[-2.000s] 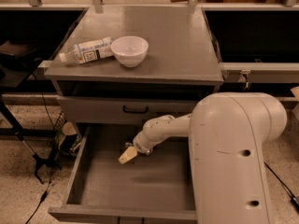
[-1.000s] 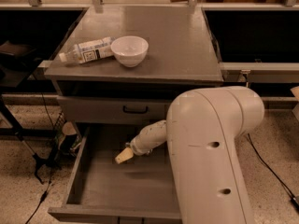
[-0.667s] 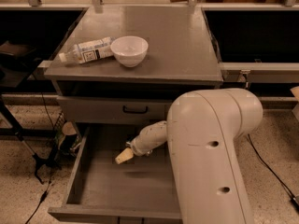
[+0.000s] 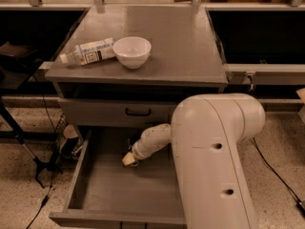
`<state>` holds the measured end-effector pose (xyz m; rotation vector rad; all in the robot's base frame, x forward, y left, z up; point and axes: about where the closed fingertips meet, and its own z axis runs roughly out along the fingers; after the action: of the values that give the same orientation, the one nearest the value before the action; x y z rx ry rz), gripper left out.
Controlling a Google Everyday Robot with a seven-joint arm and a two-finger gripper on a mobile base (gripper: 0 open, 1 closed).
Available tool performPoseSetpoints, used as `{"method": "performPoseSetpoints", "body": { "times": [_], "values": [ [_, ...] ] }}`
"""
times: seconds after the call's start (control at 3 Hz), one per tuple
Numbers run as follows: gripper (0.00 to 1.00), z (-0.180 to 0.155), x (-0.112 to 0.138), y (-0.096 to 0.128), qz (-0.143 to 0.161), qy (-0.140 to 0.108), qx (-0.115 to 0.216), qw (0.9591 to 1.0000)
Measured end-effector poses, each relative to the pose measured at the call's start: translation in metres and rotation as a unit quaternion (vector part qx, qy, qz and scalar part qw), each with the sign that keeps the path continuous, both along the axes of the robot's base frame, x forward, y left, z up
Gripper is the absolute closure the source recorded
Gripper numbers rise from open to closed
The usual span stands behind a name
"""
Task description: Pick redbull can from middle drawer and place on counter
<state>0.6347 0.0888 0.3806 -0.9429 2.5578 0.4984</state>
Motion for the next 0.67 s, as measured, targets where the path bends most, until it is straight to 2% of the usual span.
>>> {"method": "performPoseSetpoints", "body": {
  "times": [0.67],
  "values": [
    [0.85,-0.0024,-0.0010,-0.0012,0.000,0.008,-0.007,0.9999]
  ]
}}
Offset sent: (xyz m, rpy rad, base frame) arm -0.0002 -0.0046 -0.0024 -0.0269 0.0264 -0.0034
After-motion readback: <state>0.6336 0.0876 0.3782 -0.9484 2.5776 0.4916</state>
